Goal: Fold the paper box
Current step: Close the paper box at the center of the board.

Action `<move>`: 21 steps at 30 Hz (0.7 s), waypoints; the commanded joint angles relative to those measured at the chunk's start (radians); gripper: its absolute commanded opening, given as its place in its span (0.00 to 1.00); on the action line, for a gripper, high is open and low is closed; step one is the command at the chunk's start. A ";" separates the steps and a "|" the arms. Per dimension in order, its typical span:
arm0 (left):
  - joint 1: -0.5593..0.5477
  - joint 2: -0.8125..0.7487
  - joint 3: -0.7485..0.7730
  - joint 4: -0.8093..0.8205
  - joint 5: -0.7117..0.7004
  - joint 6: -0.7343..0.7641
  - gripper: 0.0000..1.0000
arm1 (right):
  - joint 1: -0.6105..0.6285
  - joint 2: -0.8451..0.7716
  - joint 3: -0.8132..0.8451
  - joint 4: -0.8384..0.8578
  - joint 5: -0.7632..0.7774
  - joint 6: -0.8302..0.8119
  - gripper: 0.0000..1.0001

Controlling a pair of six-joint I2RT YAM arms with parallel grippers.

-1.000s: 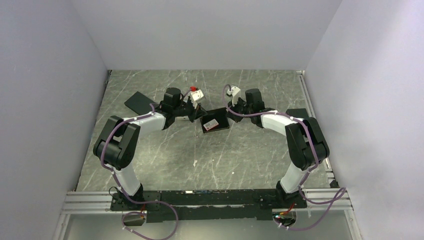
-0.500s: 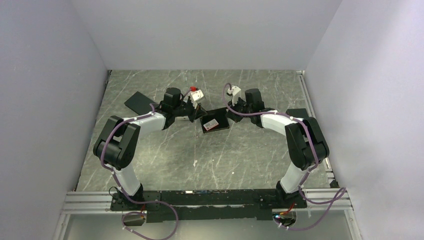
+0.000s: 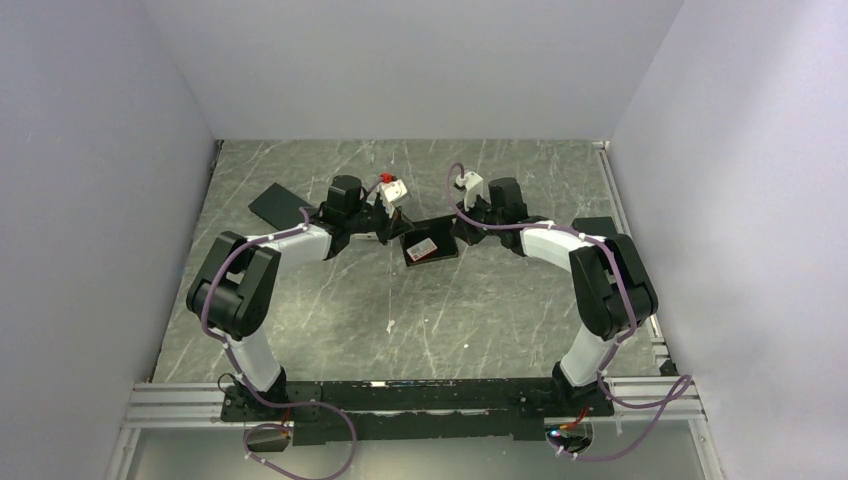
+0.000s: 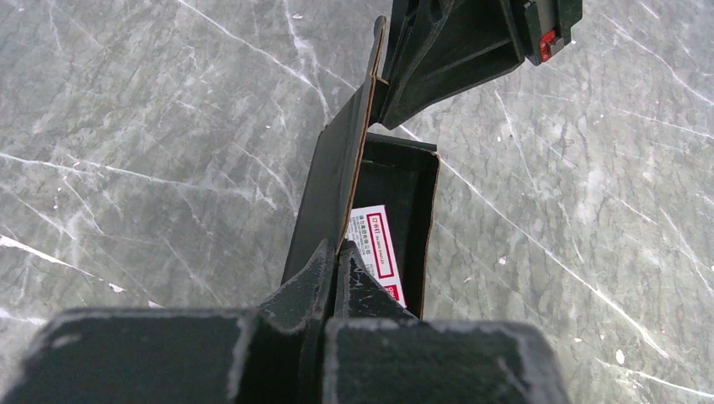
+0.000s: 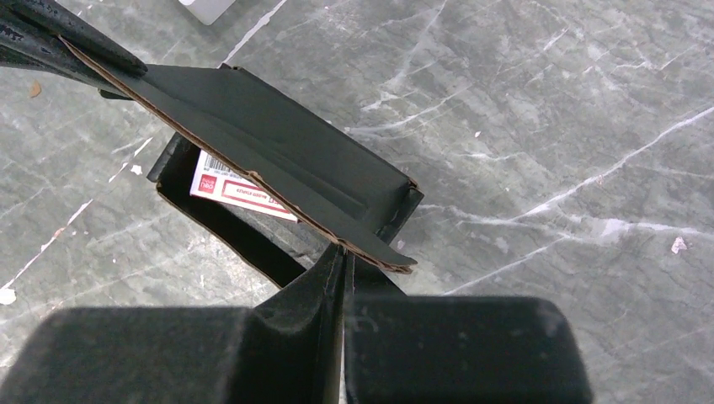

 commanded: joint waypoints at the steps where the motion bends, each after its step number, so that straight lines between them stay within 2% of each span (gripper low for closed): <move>1: -0.014 0.006 -0.021 -0.020 0.028 -0.017 0.00 | 0.061 0.016 0.004 -0.017 -0.113 0.057 0.00; 21: -0.019 0.002 -0.029 -0.027 0.031 -0.017 0.00 | 0.066 0.011 -0.015 -0.049 -0.087 0.025 0.00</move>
